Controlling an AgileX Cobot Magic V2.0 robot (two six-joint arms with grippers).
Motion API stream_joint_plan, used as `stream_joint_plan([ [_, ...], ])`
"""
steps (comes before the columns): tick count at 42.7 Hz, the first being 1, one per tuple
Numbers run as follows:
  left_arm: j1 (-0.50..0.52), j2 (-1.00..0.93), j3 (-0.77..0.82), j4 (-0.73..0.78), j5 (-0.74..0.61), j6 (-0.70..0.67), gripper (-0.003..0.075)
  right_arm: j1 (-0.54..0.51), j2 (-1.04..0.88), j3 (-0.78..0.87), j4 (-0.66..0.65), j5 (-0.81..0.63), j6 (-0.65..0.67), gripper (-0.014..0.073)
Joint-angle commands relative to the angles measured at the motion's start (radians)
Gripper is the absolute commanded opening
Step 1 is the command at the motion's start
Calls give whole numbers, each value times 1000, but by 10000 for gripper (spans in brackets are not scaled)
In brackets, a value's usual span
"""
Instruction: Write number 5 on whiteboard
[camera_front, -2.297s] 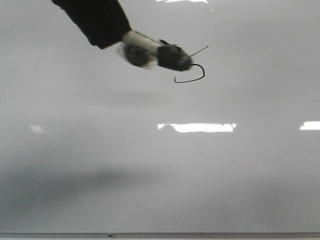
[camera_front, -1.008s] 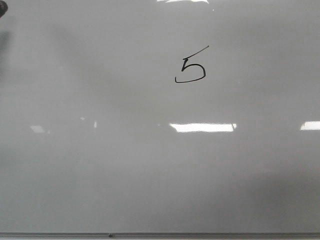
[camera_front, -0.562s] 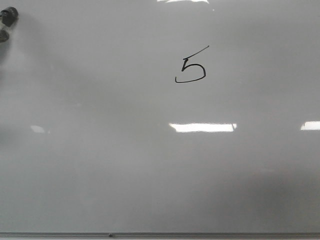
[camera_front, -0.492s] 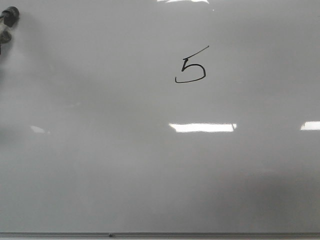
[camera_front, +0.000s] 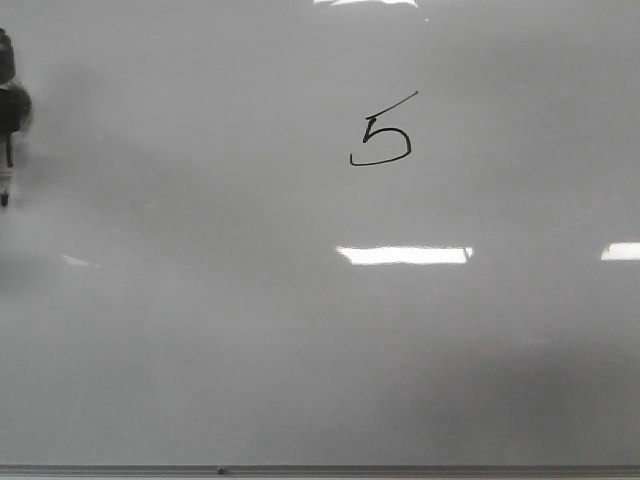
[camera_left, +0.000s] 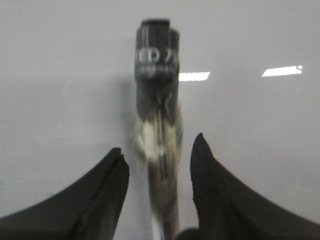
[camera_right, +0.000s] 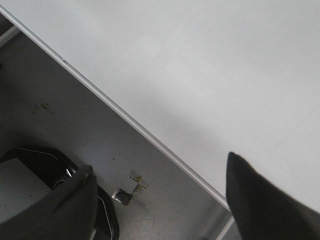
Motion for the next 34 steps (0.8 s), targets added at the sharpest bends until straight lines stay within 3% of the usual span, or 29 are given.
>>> stream_joint_plan([
  [1,0,-51,-26,-16,-65,0,325,-5,-8,-32,9,-43,-3,556],
  [7,0,-136,-26,-13,-49,0,325,-5,-8,-32,9,-37,-3,556],
  [10,-4,-207,-39,-3,49,0,325,-5,-8,-32,9,-35,-2,556],
  [17,-34,-381,-189,68,639,-8,325,-5,-8,-47,5,-31,88,556],
  [27,-368,-514,-457,45,1413,60,324,-5,-17,-73,3,-21,181,556],
  [30,-469,-553,-489,-25,1518,116,323,-5,-45,-73,3,-19,192,556],
  [34,-595,-620,-491,-156,1533,211,323,-5,-128,-56,3,-26,192,556],
])
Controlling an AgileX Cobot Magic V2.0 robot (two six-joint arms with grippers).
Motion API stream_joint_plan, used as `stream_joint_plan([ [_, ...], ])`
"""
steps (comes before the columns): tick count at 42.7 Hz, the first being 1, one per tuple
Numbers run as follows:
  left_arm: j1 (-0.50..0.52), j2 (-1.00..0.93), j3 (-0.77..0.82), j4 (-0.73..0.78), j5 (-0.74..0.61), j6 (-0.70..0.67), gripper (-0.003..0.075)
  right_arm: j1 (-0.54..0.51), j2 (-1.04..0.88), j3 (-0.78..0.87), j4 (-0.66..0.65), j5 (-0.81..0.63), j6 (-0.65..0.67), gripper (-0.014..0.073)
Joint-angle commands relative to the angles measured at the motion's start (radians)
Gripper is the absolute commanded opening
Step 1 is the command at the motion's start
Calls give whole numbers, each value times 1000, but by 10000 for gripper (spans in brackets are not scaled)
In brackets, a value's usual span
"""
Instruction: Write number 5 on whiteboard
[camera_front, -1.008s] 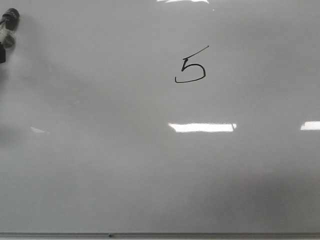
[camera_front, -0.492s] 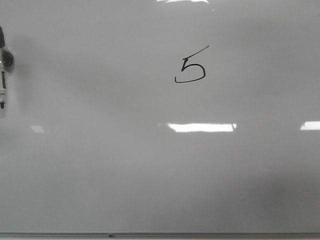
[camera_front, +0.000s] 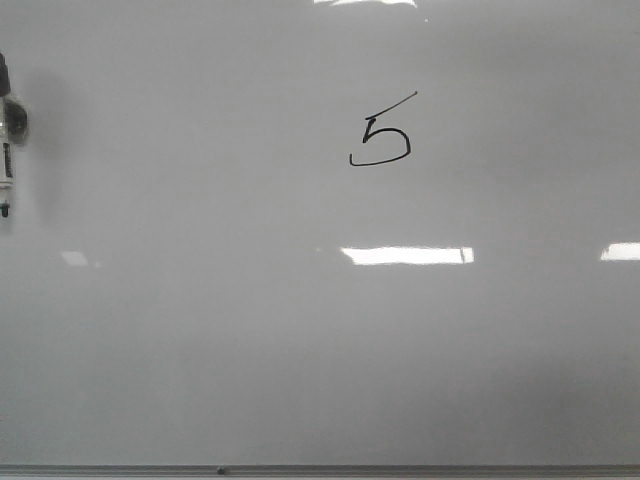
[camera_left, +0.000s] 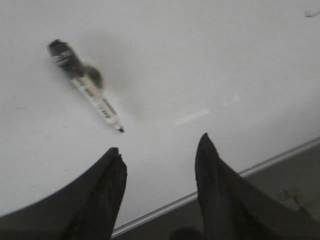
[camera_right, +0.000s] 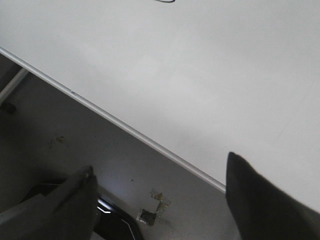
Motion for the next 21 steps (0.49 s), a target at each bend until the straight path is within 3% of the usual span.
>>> stream_joint_plan([
  [1,-79,-53,-36,-71,-33,51,323,-5,-68,-8,4,-51,5,556],
  [6,-181,-69,-36,-79,-37,51,319,-5,-138,45,4,-108,5,556],
  [14,-193,-69,-33,-80,-61,51,311,-5,-139,45,4,-140,5,543],
  [17,-193,-69,-33,-80,-61,51,311,-5,-139,45,4,-140,5,455],
  [21,-193,-69,-33,-80,-65,51,291,-5,-139,45,5,-142,6,266],
])
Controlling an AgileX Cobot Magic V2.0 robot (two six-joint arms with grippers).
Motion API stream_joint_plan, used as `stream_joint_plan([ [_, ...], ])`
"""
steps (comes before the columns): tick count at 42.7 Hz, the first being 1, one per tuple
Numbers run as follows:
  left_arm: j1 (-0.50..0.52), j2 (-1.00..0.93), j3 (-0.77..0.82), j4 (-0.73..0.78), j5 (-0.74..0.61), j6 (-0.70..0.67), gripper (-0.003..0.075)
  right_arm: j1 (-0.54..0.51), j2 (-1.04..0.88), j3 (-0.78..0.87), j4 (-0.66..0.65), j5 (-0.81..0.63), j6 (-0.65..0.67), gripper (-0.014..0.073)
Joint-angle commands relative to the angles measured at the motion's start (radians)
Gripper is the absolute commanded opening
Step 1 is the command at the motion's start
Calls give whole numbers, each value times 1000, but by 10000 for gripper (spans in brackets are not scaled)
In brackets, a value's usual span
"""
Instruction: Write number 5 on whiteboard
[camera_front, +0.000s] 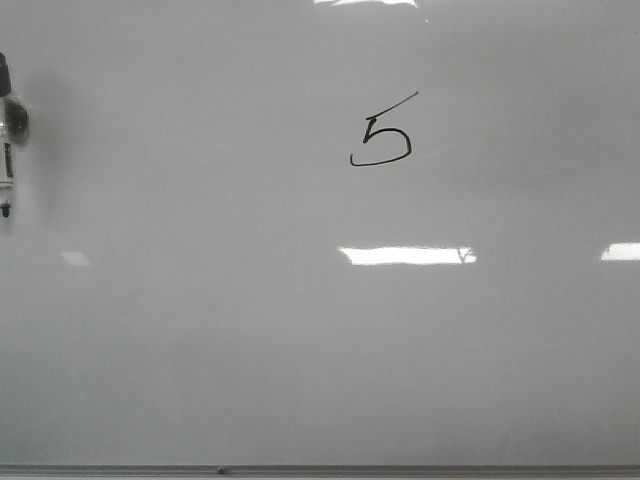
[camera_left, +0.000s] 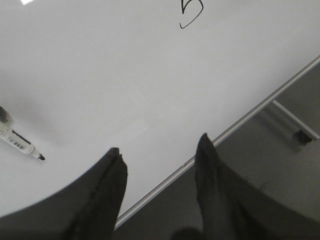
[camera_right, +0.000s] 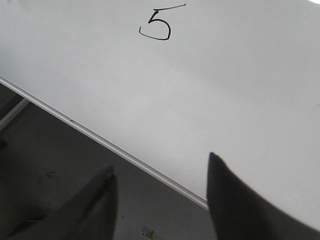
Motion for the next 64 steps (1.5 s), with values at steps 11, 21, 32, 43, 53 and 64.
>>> stream_joint_plan([
  [11,-10,-6,-31,0,-70,-2,76,-5,2,-21,5,-76,52,-73],
  [21,-10,-6,-31,2,-73,-2,-20,-5,2,-21,6,-89,52,-70],
  [32,-10,-6,-31,2,-73,-2,-20,-5,2,-21,6,-81,52,-70],
  [43,-10,-6,-31,2,-73,-2,-20,-5,2,-21,6,-81,52,-70],
  [53,80,-27,-21,14,-86,-2,-20,-5,2,-21,6,-80,52,-70],
  [64,379,-168,164,-213,-355,176,-20,-5,2,-21,6,-80,52,-70],
])
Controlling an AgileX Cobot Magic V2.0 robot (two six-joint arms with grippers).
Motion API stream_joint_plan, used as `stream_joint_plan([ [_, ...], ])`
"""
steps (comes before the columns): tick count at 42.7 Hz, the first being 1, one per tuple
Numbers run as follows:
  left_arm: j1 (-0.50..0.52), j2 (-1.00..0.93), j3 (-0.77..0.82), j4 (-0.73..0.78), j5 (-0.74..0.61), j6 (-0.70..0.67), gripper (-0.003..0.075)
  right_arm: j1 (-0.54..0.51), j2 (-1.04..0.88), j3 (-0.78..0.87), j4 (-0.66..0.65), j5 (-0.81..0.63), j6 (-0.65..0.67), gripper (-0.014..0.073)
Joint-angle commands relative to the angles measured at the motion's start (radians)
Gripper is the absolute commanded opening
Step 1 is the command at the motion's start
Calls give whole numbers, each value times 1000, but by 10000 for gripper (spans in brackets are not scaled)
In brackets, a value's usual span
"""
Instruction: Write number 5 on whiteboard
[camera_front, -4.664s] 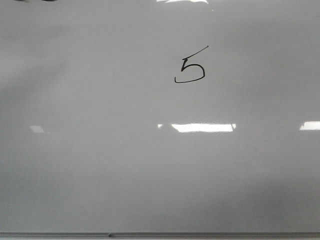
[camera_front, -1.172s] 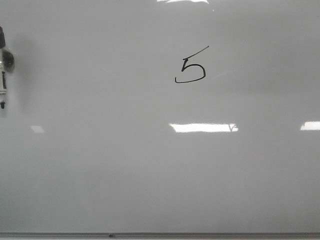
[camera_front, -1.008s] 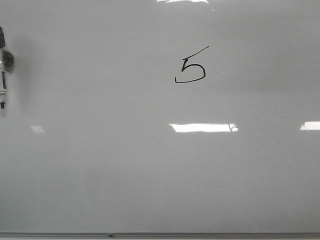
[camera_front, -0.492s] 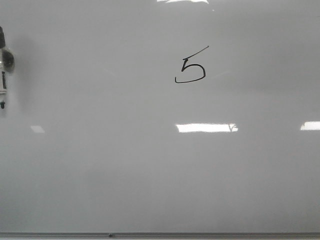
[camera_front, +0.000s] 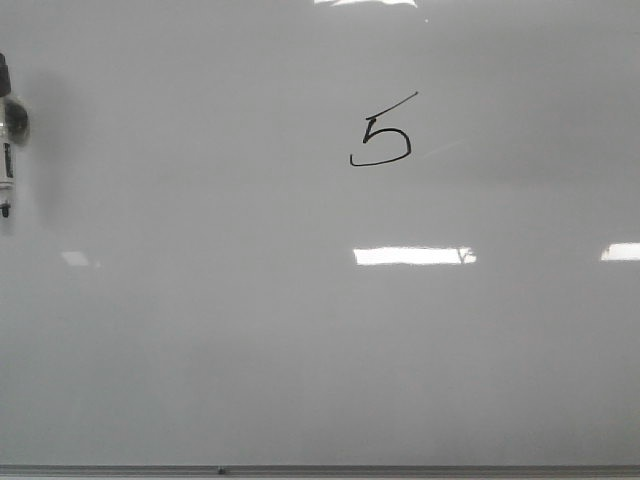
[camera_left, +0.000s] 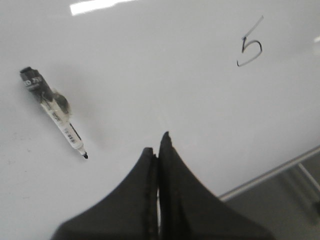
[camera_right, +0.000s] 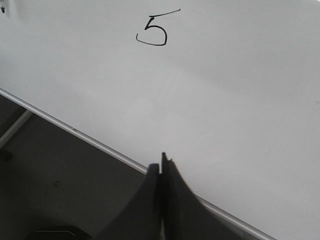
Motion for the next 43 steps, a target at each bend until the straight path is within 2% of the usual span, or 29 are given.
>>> stream_joint_plan([
  [1,83,-73,65,-57,-195,100,-20,-5,2,-21,6,-63,2,-70],
  [14,309,-350,384,-5,-451,103,-20,-5,2,-21,6,-63,2,-70],
  [23,407,-545,587,17,-576,103,-20,-5,2,-21,6,-63,2,-70],
  [37,452,-732,839,-4,-802,103,-20,-5,2,-21,6,-63,2,-70],
  [43,452,-747,864,-57,-796,101,-20,-5,2,-21,6,-62,2,-70],
])
